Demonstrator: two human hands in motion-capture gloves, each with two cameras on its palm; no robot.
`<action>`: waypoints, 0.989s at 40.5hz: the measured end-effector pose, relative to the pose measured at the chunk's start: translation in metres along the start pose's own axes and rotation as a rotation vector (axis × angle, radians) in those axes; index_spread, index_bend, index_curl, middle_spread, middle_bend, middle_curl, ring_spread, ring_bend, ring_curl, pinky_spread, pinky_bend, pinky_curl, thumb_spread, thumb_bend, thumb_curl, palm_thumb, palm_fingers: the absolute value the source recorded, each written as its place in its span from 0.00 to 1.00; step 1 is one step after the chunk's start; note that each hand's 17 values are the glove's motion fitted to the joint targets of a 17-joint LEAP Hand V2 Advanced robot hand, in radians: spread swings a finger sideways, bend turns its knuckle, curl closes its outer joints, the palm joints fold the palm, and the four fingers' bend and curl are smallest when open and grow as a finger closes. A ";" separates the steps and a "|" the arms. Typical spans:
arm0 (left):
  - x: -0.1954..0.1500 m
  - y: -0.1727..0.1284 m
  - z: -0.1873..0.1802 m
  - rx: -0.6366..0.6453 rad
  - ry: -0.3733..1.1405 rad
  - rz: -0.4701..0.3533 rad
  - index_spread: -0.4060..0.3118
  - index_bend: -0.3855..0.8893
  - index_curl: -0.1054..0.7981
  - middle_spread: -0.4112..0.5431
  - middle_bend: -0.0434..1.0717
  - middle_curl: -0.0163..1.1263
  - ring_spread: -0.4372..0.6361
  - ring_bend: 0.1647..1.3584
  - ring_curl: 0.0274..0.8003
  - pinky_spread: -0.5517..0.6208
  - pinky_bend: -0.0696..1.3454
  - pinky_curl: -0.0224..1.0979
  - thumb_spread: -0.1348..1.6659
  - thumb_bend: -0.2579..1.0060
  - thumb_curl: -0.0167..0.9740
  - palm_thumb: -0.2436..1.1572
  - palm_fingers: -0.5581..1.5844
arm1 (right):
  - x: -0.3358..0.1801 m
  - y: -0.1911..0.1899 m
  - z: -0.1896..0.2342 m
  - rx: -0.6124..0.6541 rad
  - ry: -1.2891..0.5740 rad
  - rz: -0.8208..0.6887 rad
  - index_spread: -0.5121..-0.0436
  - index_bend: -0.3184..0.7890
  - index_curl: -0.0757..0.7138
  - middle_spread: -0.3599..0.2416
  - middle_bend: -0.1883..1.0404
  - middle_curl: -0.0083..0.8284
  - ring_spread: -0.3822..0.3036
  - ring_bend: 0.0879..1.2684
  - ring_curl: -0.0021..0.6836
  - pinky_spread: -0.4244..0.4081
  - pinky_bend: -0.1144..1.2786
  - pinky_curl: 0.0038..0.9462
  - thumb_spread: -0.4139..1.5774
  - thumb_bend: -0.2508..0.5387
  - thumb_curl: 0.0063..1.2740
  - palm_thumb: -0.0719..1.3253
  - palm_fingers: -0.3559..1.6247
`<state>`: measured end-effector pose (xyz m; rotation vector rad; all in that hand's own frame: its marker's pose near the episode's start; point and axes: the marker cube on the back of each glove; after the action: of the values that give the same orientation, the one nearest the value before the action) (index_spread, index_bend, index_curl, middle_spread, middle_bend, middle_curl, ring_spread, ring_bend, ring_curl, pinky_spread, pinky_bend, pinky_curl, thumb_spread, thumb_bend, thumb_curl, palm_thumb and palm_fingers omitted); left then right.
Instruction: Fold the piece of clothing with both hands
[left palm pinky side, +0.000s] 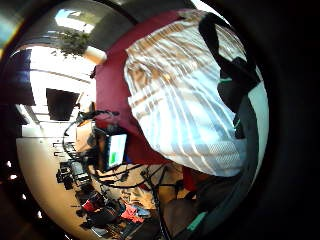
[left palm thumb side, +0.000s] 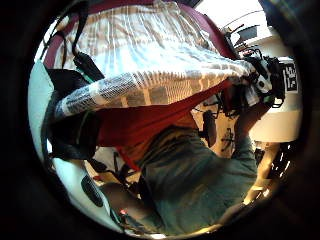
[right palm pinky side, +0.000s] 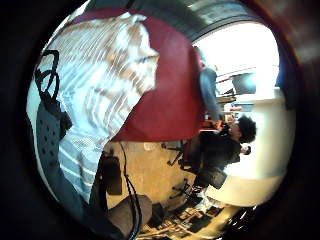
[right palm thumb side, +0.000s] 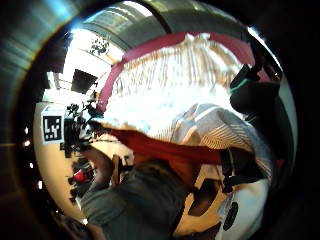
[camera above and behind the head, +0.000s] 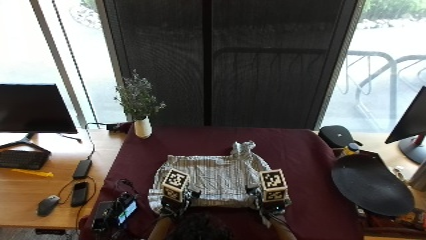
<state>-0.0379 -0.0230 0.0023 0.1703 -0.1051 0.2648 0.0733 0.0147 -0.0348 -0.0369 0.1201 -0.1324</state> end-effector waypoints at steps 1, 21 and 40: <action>0.001 0.000 -0.001 -0.054 0.014 -0.012 0.14 0.46 0.62 0.07 0.49 0.47 0.07 0.40 0.50 0.40 0.15 0.25 0.74 0.21 0.38 0.67 0.82 | 0.000 -0.011 -0.004 0.034 0.012 0.011 0.45 0.34 0.41 0.22 0.42 0.53 0.13 0.46 0.63 0.11 0.52 0.39 0.60 0.31 0.43 0.79 0.80; -0.059 -0.205 0.052 -0.134 -0.153 -0.305 0.13 0.45 0.63 0.06 0.48 0.47 0.05 0.53 0.56 0.36 0.16 0.28 0.77 0.20 0.35 0.69 0.82 | -0.023 -0.308 0.002 0.177 0.046 0.132 0.43 0.37 0.40 0.18 0.46 0.56 0.15 0.53 0.65 0.08 0.53 0.40 0.64 0.29 0.38 0.80 0.82; -0.060 -0.209 0.108 -0.251 0.044 -0.339 0.16 0.41 0.63 0.07 0.51 0.48 0.06 0.56 0.57 0.38 0.15 0.28 0.78 0.20 0.34 0.71 0.79 | 0.004 -0.339 0.038 -0.024 0.068 0.148 0.40 0.37 0.43 0.16 0.47 0.57 0.13 0.53 0.63 0.07 0.53 0.40 0.62 0.26 0.34 0.75 0.81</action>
<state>-0.0475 -0.2567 0.0687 -0.0685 -0.0637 -0.0838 0.0380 -0.3204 0.0179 -0.0475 0.1920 0.0152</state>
